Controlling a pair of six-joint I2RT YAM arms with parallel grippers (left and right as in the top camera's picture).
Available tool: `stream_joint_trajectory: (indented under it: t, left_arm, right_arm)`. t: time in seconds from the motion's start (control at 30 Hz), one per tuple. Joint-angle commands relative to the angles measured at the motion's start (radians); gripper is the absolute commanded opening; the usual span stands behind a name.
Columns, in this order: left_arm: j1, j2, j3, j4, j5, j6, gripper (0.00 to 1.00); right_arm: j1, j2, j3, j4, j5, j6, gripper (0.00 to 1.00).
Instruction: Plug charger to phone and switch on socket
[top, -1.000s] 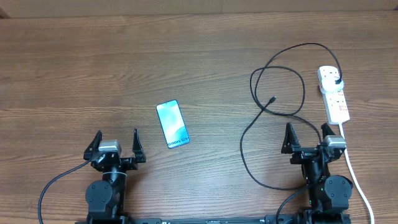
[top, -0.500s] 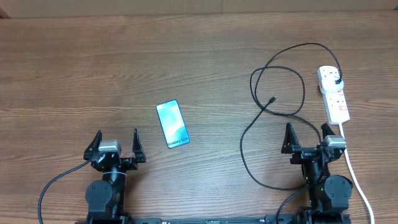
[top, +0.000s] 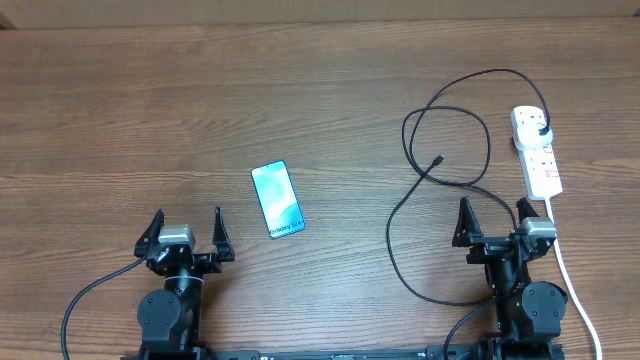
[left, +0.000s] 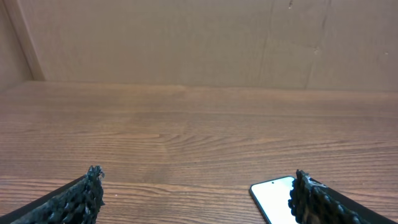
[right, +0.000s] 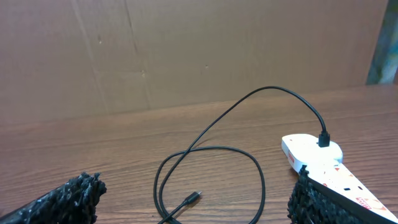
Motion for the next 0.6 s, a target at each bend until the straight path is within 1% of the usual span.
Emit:
stream_joint_trajectory:
  t: [0.0, 0.2, 0.3, 0.47, 0.57]
  left_arm:
    - [0.01, -0.01, -0.004, 0.002, 0.016, 0.011, 1.0]
    - [0.01, -0.01, 0.007, 0.073, 0.196, 0.007, 1.0]
    - [0.01, -0.01, 0.062, 0.043, 0.198, -0.027, 1.0]
    - [0.01, 0.002, 0.184, -0.049, 0.179, -0.026, 1.0]
    - [0.01, 0.039, 0.242, -0.073, 0.18, -0.042, 1.0]
  right_arm:
    - [-0.005, -0.008, -0.011, 0.006, 0.003, -0.002, 1.0]
    - [-0.005, -0.008, -0.011, 0.006, 0.003, -0.002, 1.0]
    - [-0.005, -0.008, -0.011, 0.006, 0.003, -0.002, 1.0]
    - [-0.005, -0.008, -0.011, 0.006, 0.003, -0.002, 1.0]
    - [-0.005, -0.008, -0.011, 0.006, 0.003, -0.002, 1.0]
